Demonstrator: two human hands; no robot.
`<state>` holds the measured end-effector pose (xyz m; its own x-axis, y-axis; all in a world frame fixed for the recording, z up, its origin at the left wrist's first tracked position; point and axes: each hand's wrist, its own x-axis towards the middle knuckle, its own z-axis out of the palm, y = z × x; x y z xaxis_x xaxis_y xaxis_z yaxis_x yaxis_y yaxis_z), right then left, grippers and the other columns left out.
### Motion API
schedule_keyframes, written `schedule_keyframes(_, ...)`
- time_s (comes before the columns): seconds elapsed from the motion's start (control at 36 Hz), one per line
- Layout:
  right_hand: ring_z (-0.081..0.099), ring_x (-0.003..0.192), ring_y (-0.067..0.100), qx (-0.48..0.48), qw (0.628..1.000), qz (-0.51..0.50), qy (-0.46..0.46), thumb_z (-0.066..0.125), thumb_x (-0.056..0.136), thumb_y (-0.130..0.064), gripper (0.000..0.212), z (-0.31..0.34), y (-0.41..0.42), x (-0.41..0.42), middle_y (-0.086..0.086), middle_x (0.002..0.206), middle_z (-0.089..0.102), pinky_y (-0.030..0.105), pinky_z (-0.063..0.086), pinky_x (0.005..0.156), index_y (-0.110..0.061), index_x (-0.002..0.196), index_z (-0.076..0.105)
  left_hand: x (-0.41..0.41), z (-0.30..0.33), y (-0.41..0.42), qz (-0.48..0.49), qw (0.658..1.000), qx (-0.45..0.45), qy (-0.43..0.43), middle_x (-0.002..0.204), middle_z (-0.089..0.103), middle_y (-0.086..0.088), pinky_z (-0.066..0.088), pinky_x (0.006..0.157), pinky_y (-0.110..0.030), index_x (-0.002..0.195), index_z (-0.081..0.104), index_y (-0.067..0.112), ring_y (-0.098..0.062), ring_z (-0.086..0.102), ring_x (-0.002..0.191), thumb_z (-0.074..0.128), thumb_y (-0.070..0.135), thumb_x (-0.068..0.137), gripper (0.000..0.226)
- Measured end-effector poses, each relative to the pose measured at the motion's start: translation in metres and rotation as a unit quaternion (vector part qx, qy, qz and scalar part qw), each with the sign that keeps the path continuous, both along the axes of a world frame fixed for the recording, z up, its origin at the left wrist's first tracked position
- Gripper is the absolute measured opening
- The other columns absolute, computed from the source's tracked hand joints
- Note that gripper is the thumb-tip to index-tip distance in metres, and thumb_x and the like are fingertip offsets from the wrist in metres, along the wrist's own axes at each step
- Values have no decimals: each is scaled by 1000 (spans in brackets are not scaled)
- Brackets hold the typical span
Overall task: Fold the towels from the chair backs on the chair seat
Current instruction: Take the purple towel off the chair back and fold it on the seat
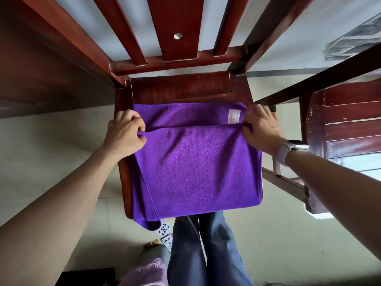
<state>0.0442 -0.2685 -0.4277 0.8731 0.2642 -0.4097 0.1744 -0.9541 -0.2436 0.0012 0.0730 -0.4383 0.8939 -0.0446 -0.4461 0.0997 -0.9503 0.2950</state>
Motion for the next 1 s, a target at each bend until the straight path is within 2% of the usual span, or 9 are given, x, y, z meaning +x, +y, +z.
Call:
schedule_keyframes(0.14, 24, 140, 28, 9, 993, 111, 28, 46, 70, -25, 35, -6, 2, 17, 6, 151, 30, 47, 23, 108, -10, 93, 68, 22, -2, -5, -55, 998, -24, 24, 144, 36, -5, 30, 102, -46, 78, 60, 13, -26, 23, 136, 68, 14, 75, 9)
schedule_keyframes(0.19, 21, 141, 25, -6, 990, 137, 42, 54, 75, -20, 27, -10, 5, 23, 6, 150, 31, 43, 18, 110, -10, 96, 68, 29, -6, -7, -71, 995, -18, 61, 152, 23, -2, 26, 105, -46, 80, 60, 14, -22, 10, 142, 67, 15, 77, 7)
schedule_keyframes(0.28, 36, 129, 30, -17, 989, 141, 28, 62, 72, -16, 21, -11, 7, 28, 11, 134, 45, 41, 23, 107, -9, 90, 68, 34, -9, -9, -67, 995, -21, 77, 154, 16, 0, 23, 106, -47, 78, 61, 13, -20, 5, 143, 67, 14, 78, 6)
schedule_keyframes(0.44, 55, 102, 36, -38, 987, 153, -9, 44, 68, -32, 37, -9, -8, 24, 14, 101, 59, 49, 37, 98, -8, 85, 67, 36, -9, -1, -65, 997, -24, 47, 123, 46, -10, 38, 94, -42, 76, 65, 9, -29, 43, 114, 70, 11, 74, 5)
schedule_keyframes(0.56, 61, 93, 34, -50, 980, 188, -42, 35, 72, -42, 48, -6, -22, 24, 13, 89, 63, 52, 42, 94, -8, 78, 68, 34, -4, 7, -59, 997, -43, 14, 90, 57, -6, 42, 83, -39, 75, 65, 9, -26, 47, 89, 70, 11, 74, 5)
schedule_keyframes(0.69, 62, 85, 32, -67, 943, 311, -99, 44, 78, -36, 34, 0, -37, 25, 12, 82, 62, 45, 46, 94, -10, 75, 66, 18, 23, 13, -40, 996, -73, -44, 81, 60, 0, 34, 69, -28, 73, 62, 10, -21, 50, 79, 70, 9, 75, 8)
schedule_keyframes(0.83, 63, 76, 30, -39, 933, 334, -131, 43, 83, -34, 33, 26, -47, 16, 7, 71, 61, 44, 50, 91, -10, 73, 64, -4, 63, 11, 37, 991, -115, -55, 72, 58, 4, 34, 66, -26, 70, 63, 11, -14, 50, 67, 71, 6, 73, 10)
schedule_keyframes(0.94, 60, 60, 28, 10, 952, 286, -110, 41, 86, -32, 34, 62, -51, -1, 6, 63, 57, 34, 52, 56, -10, 69, 60, -22, 90, 7, 120, 980, -155, -43, 64, 62, 12, 41, 60, -22, 67, 63, 21, -10, 56, 67, 72, 7, 71, 17)
schedule_keyframes(1.0, 59, 57, 26, 39, 964, 241, -102, 40, 86, -34, 35, 84, -53, -11, 6, 65, 57, 30, 48, 47, -9, 72, 61, -30, 106, 6, 152, 971, -179, -49, 76, 64, 18, 45, 61, -25, 67, 63, 21, -12, 58, 67, 72, 5, 71, 19)
